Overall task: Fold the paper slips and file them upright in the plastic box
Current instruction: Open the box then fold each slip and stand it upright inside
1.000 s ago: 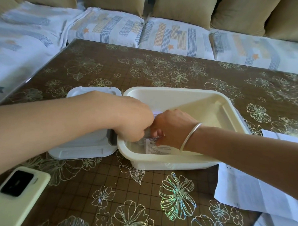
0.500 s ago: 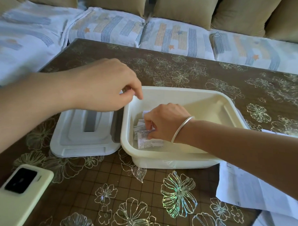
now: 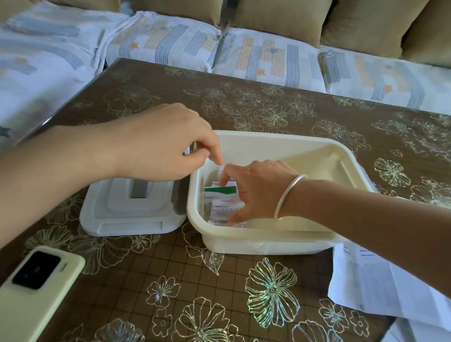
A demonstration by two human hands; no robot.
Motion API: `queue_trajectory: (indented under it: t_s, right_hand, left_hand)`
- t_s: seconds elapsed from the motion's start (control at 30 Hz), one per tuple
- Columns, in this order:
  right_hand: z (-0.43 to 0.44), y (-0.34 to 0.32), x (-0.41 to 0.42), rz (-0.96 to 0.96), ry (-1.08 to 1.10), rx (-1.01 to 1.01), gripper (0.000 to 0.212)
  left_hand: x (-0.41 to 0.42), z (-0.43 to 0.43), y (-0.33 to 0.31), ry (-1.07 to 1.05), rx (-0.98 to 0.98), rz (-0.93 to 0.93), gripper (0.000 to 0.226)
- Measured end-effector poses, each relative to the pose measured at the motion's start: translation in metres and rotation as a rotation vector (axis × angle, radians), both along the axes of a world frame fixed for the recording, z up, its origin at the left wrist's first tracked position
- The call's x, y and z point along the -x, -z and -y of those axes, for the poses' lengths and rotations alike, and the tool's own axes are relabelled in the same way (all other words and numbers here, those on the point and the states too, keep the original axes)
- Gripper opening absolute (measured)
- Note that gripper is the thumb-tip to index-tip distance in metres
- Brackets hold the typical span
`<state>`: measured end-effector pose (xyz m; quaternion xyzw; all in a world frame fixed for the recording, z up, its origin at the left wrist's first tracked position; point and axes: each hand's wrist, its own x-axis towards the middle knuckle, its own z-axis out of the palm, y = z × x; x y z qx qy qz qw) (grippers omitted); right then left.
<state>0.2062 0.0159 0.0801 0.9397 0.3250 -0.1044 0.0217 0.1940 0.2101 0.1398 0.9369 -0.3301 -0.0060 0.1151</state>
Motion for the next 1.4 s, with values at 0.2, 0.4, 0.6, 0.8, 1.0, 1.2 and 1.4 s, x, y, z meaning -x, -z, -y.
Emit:
queue_trajectory:
  t_s: [0.2,0.4,0.6,0.8,1.0,1.2,1.4]
  right_hand:
    - [0.002,-0.001,0.003,-0.037,0.017,-0.048,0.063]
    - [0.02,-0.025,0.009,-0.036,0.163,-0.201,0.029]
    - [0.065,-0.059,0.062,0.03,0.372,-0.613,0.013]
    - [0.138,-0.027,0.152,0.134,0.658,-0.986,0.011]
    - [0.2,0.056,0.239,0.445,1.0,-0.586,0.008]
    - [0.2,0.1,0.292,0.347,0.893,-0.335,0.059]
    - [0.173,0.103,0.304,0.336,0.751,-0.562,0.073]
  left_hand:
    - [0.003,0.001,0.001,-0.007,0.023,-0.011,0.031]
    - [0.011,0.013,0.004,-0.01,0.123,-0.034,0.03]
    - [0.035,0.057,0.009,0.054,0.348,-0.02,0.032]
    - [0.093,0.129,0.026,0.095,0.652,0.094,0.024]
    - [0.177,0.208,0.11,0.166,0.554,-0.182,0.023]
    - [0.194,0.225,0.145,0.113,0.455,-0.175,0.036]
    - [0.204,0.208,0.154,0.138,0.372,-0.175,0.065]
